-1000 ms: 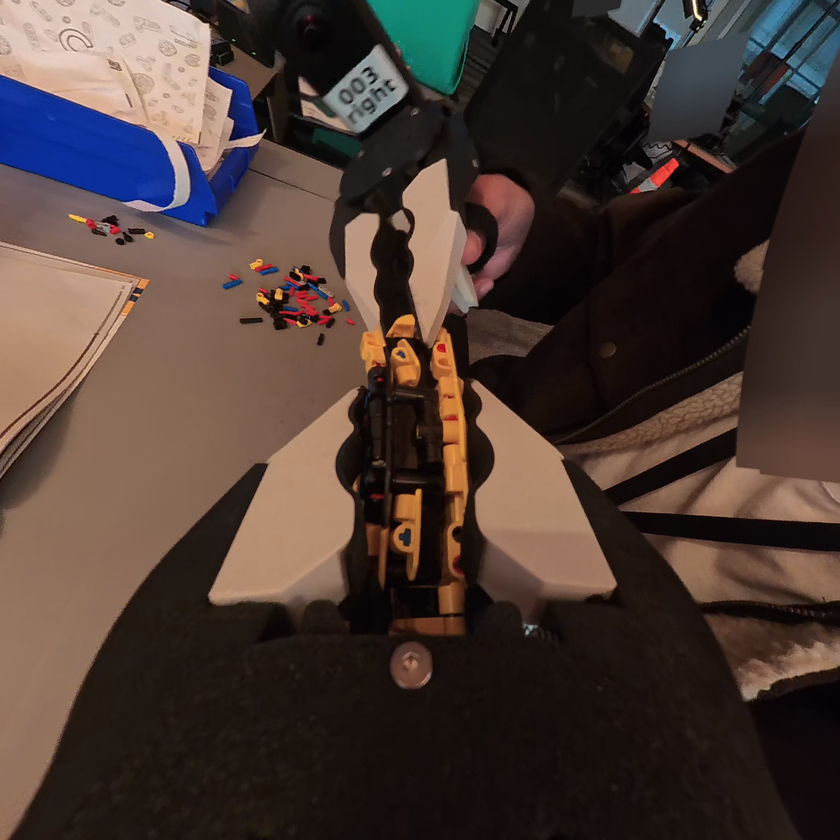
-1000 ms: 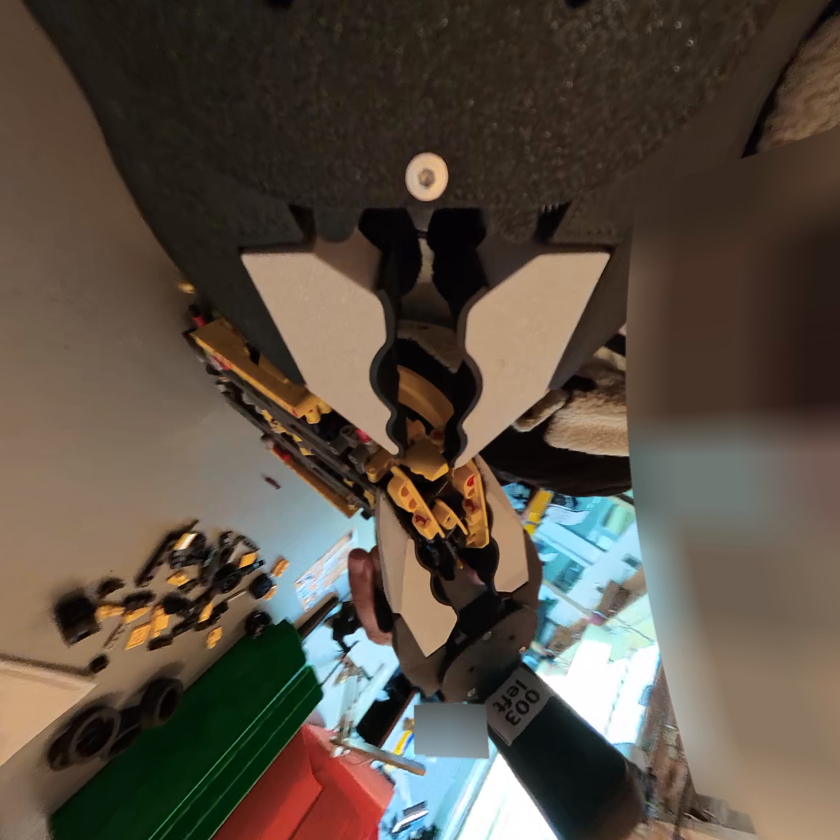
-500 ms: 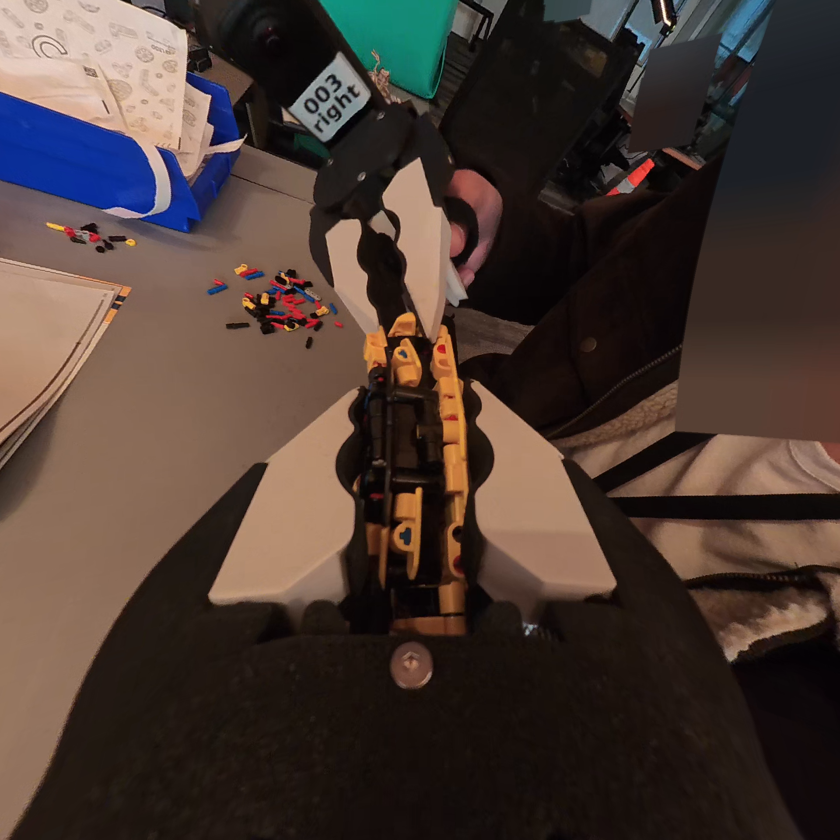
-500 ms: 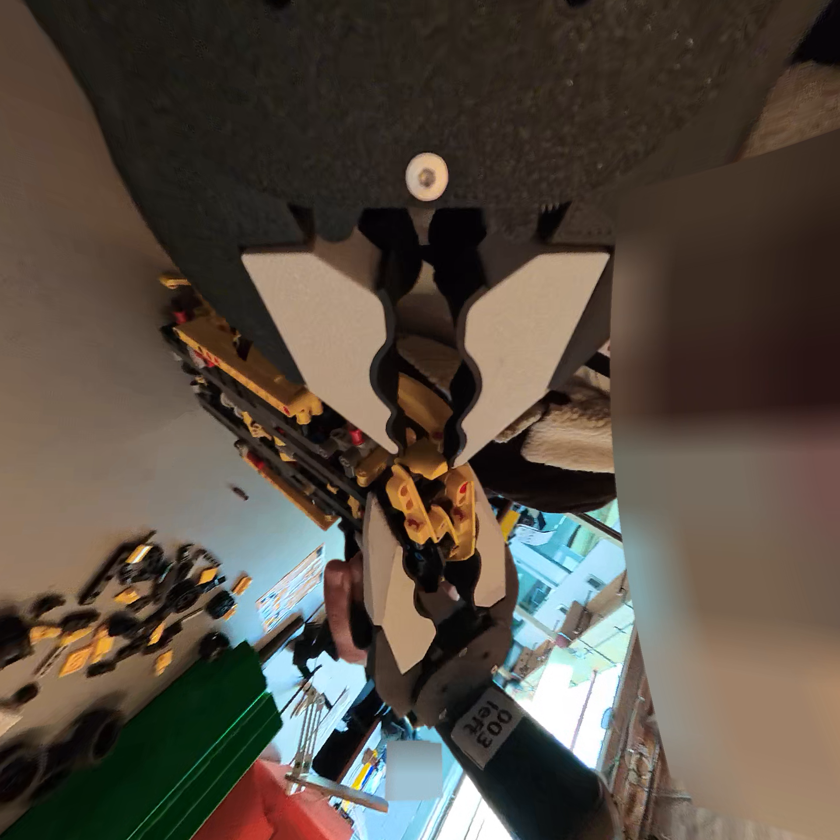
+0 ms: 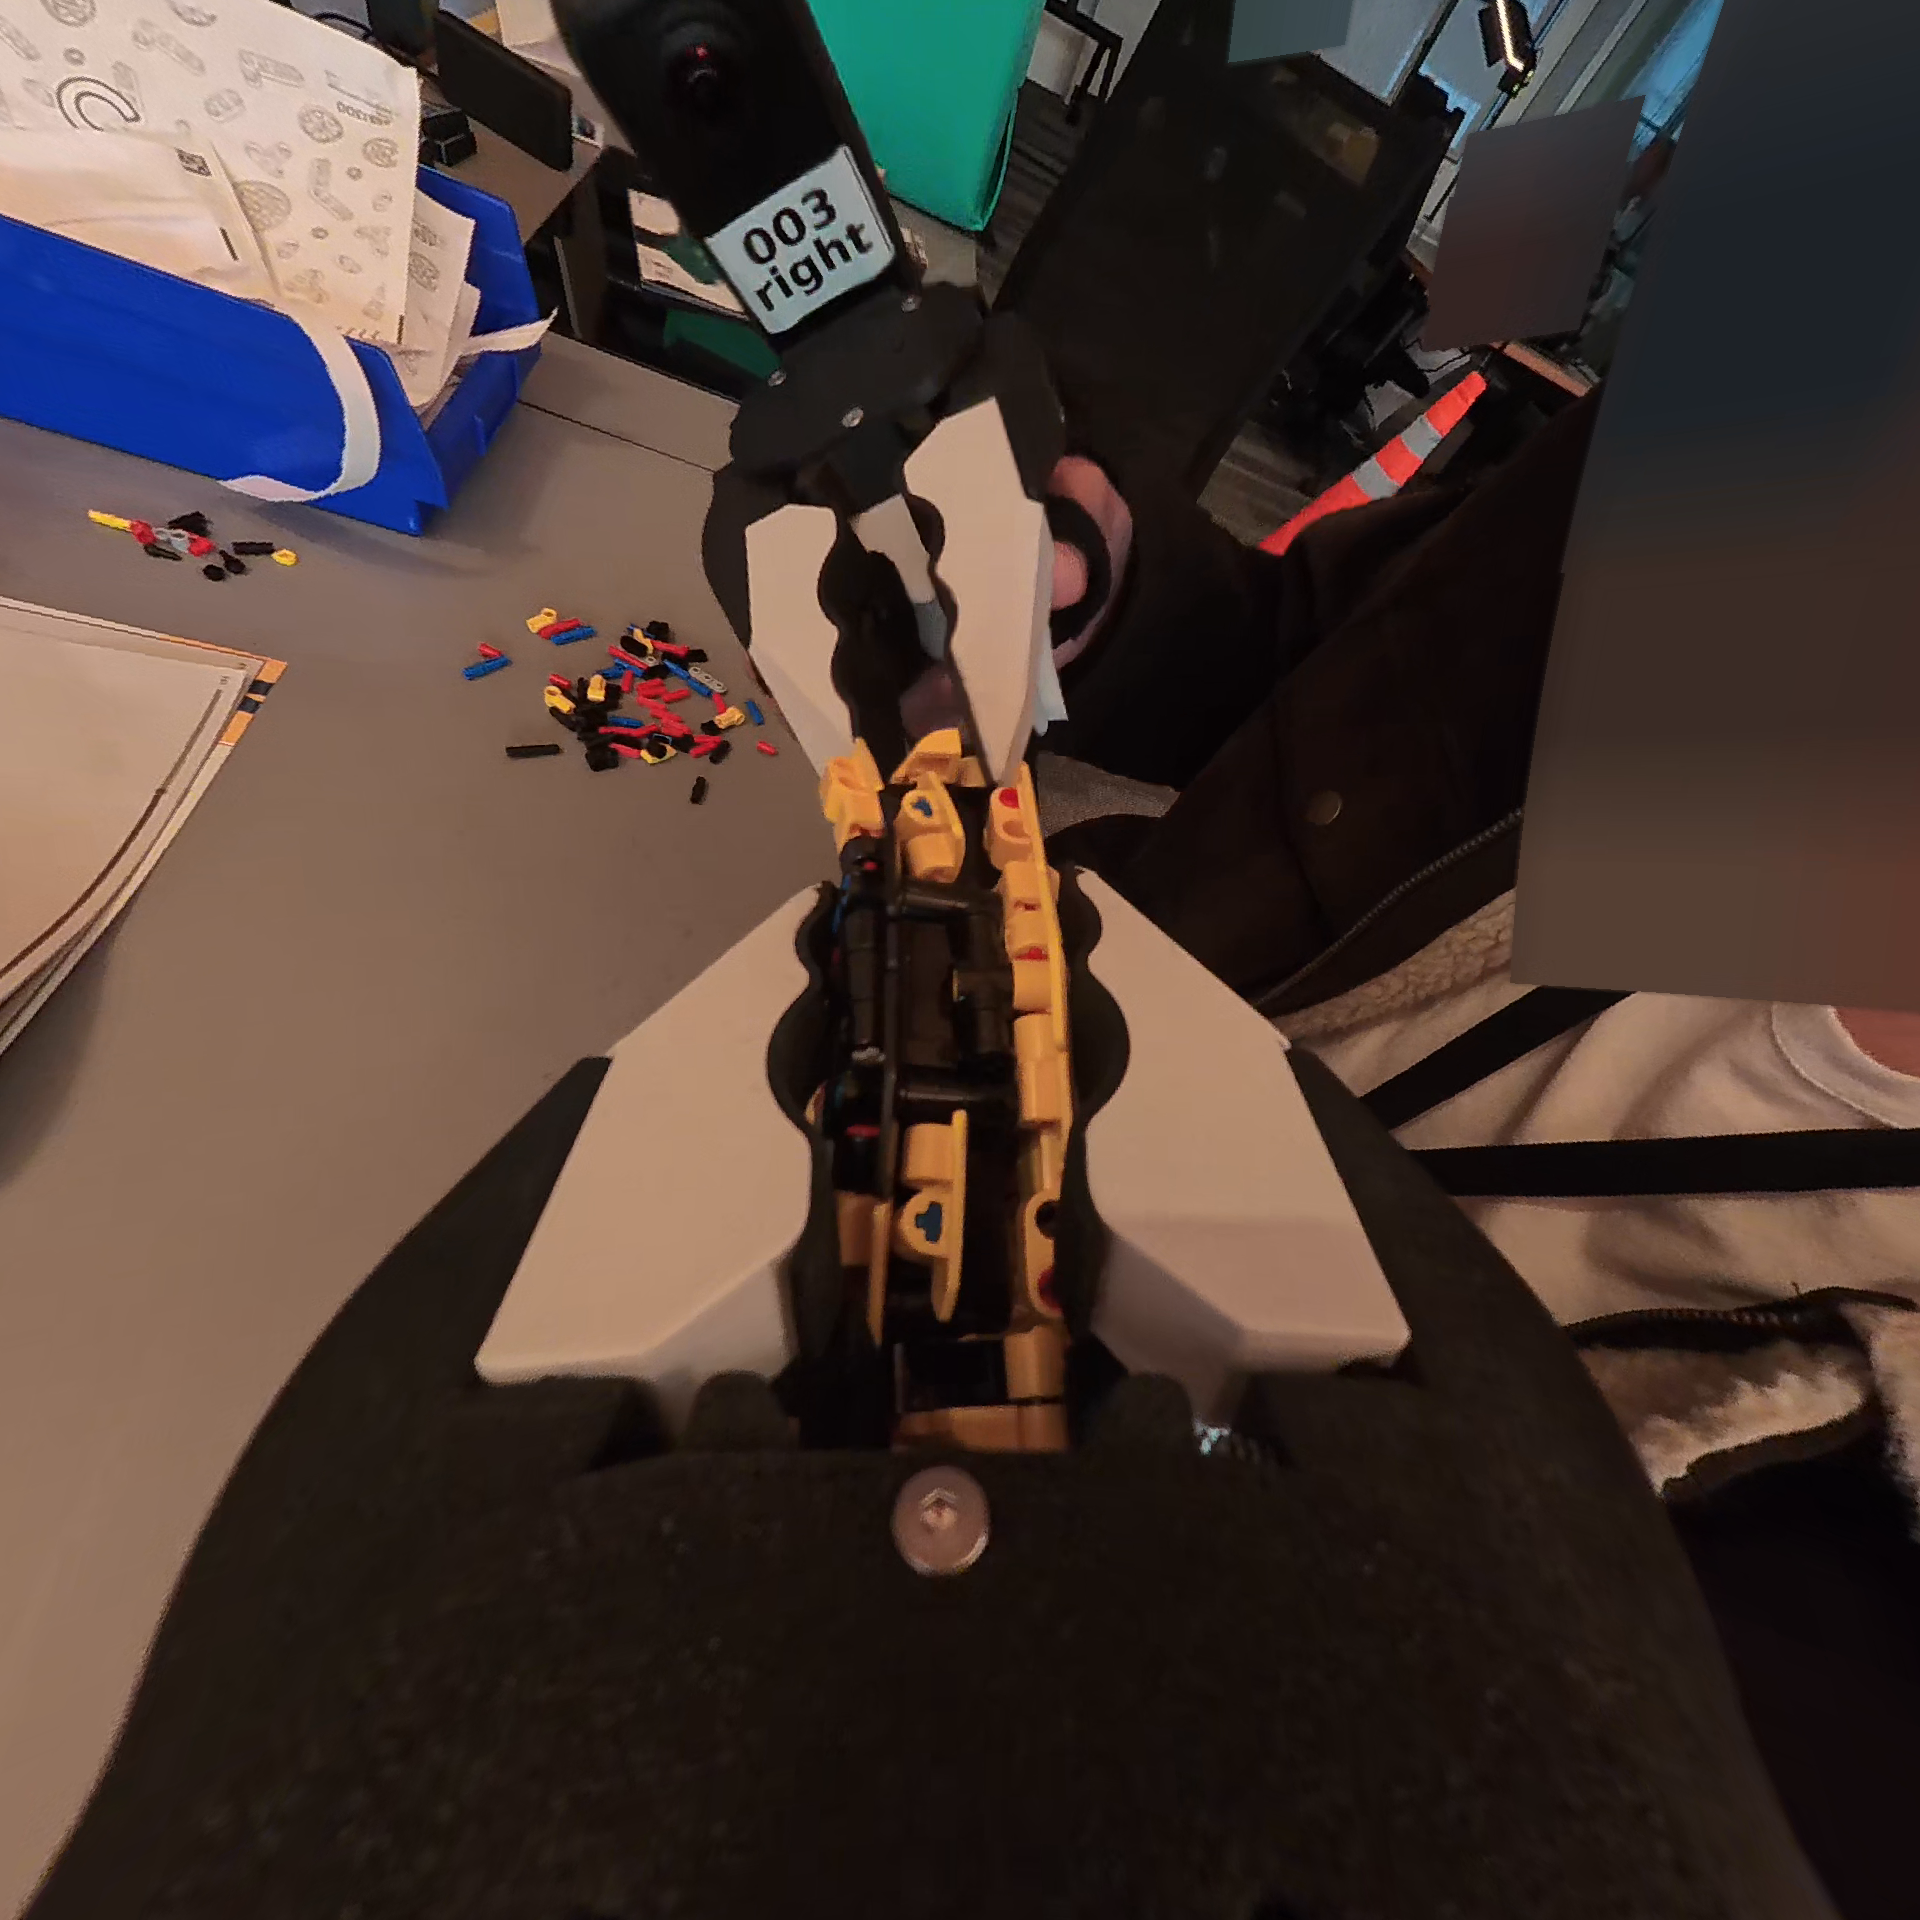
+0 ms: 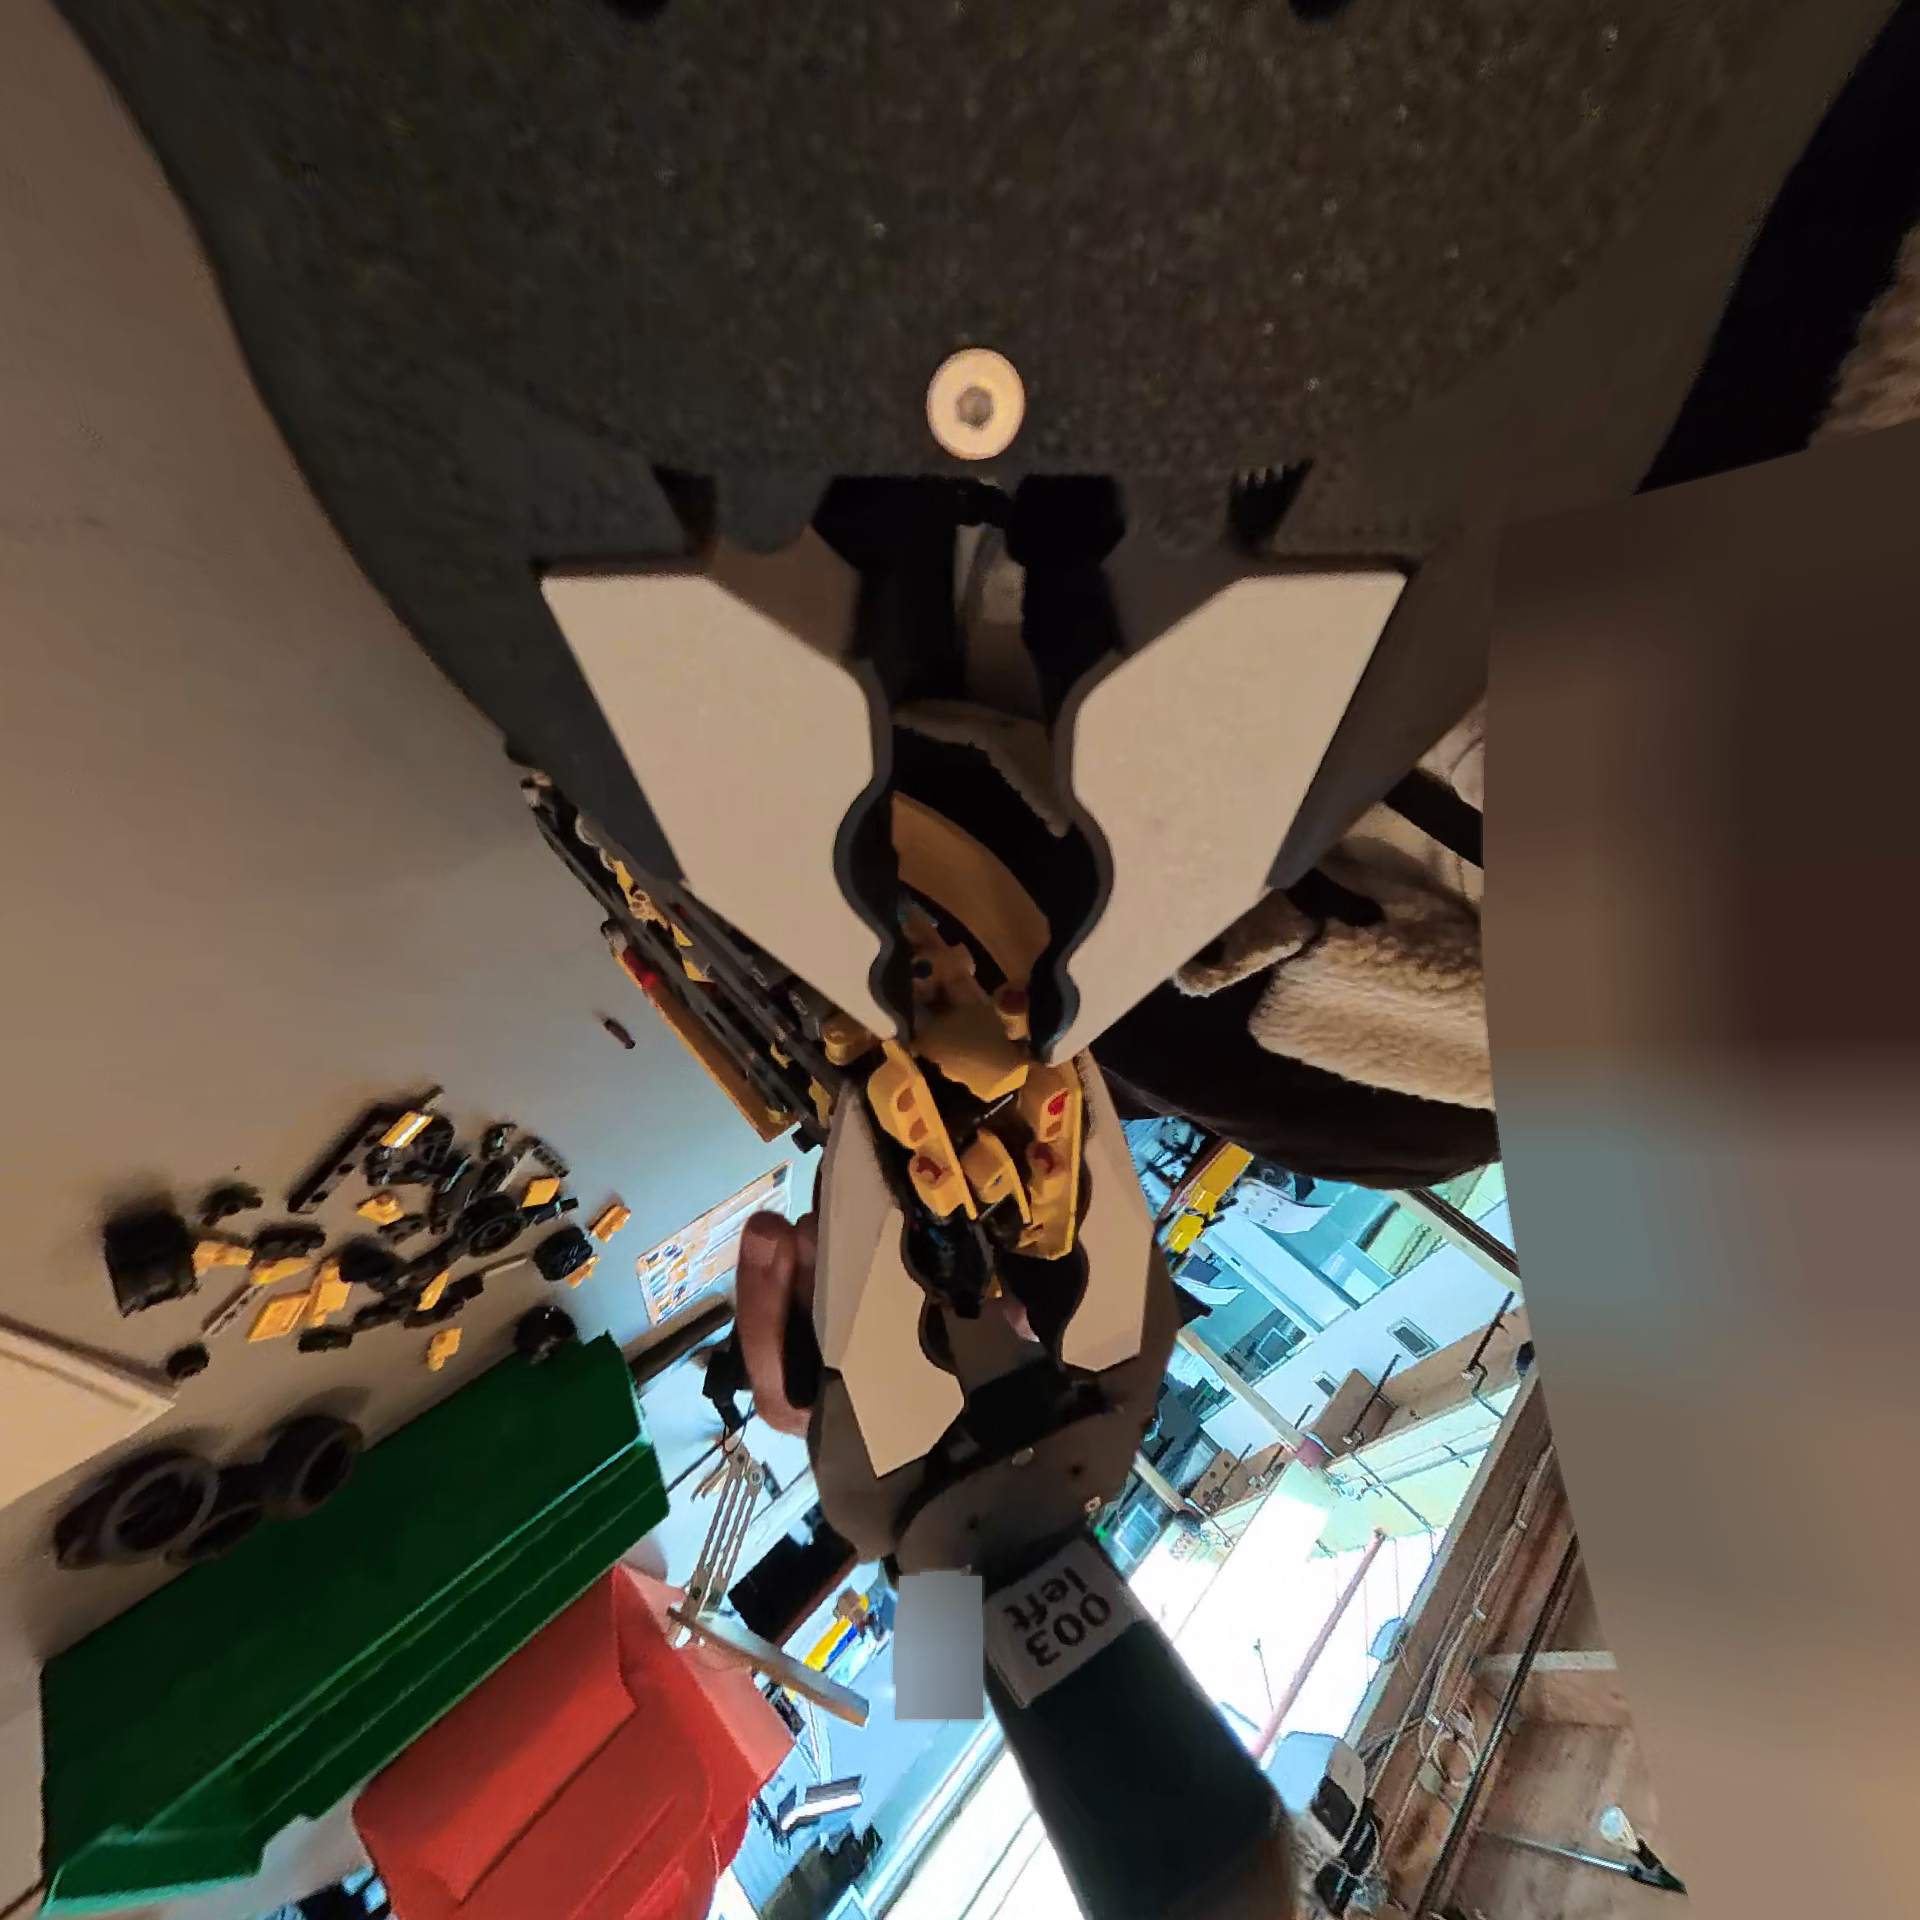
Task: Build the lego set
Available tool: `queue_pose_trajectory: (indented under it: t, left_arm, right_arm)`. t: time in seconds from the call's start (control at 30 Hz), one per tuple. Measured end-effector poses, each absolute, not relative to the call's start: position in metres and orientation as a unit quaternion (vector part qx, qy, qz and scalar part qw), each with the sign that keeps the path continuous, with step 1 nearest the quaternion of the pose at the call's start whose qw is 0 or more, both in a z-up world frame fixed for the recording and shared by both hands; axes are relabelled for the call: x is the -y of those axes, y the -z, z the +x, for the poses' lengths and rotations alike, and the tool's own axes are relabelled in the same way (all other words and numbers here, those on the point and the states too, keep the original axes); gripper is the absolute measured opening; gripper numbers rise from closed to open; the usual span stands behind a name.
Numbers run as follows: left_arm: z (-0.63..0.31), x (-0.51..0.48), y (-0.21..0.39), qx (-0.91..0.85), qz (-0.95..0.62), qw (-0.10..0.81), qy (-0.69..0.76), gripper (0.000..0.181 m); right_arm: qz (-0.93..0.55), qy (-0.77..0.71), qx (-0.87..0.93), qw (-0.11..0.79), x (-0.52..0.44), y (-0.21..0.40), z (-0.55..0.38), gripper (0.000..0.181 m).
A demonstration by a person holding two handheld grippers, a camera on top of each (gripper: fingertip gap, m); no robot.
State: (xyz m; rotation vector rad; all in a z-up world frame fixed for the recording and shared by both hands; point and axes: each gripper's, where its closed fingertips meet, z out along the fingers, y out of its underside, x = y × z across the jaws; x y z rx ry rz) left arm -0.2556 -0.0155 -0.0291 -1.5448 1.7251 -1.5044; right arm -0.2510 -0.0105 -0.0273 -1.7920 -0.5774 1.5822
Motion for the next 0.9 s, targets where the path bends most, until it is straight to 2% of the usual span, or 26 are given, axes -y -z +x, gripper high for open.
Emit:
queue_pose_trajectory:
  t: [0.2,0.27,0.33,0.47,0.57,0.67,0.77,0.8,0.9]
  left_arm:
    - [-0.254,0.014,0.029,-0.615,-0.550,0.175,0.537,0.042]
    - [-0.255,0.012,0.029,-0.612,-0.552,0.171,0.539,0.041]
    - [-0.257,0.008,0.028,-0.607,-0.550,0.162,0.550,0.041]
    - [-0.255,-0.011,0.029,-0.576,-0.574,0.163,0.560,0.041]
    - [-0.252,-0.016,0.030,-0.565,-0.584,0.166,0.558,0.041]
    - [-0.249,-0.013,0.031,-0.570,-0.588,0.170,0.548,0.041]
    - [-0.248,-0.007,0.030,-0.578,-0.583,0.174,0.544,0.041]
    - [-0.248,-0.005,0.030,-0.583,-0.578,0.176,0.543,0.041]
    - [-0.249,-0.006,0.031,-0.584,-0.583,0.189,0.532,0.041]
  right_arm:
    - [-0.657,-0.623,0.207,0.372,0.010,0.025,-0.246,0.024]
    - [-0.641,-0.656,0.188,0.352,0.014,0.021,-0.245,0.039]
    - [-0.657,-0.623,0.205,0.373,0.014,0.029,-0.240,0.042]
    - [-0.724,-0.364,0.337,0.480,0.004,0.082,-0.231,0.031]
    - [-0.691,-0.295,0.353,0.557,0.006,0.081,-0.239,0.020]
    - [-0.666,-0.292,0.351,0.590,0.009,0.073,-0.240,0.013]
    - [-0.666,-0.316,0.353,0.576,0.010,0.074,-0.243,0.012]
    - [-0.664,-0.323,0.370,0.563,0.013,0.078,-0.249,0.006]
    - [-0.657,-0.323,0.363,0.577,0.011,0.078,-0.253,0.003]
